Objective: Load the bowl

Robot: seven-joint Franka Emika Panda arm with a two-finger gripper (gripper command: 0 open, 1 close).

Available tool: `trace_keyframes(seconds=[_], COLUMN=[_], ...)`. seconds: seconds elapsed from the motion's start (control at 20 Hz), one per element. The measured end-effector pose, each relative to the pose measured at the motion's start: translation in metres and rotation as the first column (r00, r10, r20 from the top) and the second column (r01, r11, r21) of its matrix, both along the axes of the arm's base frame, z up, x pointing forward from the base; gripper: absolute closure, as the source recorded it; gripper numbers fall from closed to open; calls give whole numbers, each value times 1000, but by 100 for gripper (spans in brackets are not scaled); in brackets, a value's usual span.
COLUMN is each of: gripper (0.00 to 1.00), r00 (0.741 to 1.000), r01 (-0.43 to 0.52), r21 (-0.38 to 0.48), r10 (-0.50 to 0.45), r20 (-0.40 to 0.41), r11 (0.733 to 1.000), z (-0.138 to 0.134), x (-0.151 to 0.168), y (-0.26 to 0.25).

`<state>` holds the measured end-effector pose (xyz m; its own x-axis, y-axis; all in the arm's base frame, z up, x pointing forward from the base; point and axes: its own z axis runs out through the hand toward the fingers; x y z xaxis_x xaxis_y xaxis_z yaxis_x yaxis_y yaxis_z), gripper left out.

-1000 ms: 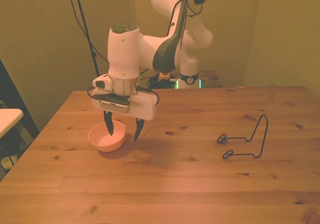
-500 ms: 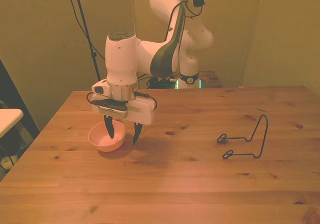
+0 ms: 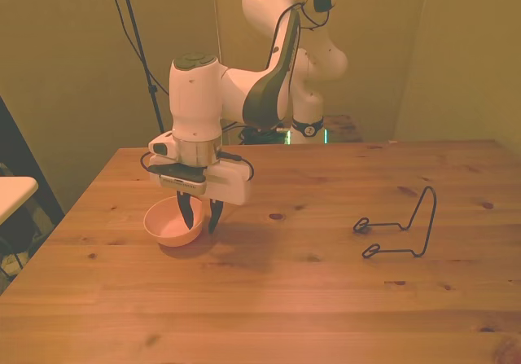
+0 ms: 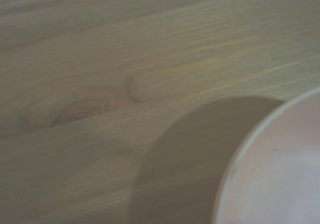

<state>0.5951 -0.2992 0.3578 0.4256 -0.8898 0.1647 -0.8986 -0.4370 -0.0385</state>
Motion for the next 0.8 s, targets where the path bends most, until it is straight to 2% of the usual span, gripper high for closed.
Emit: trace_keyframes(seconds=[0.6, 0.8], gripper=[100, 100], r00=[1000, 1000], r01=[-9, -15], r21=[10, 43], r10=[9, 14], r20=[18, 24], r11=[1000, 999], z=[11, 15], x=[5, 6], y=[-3, -2])
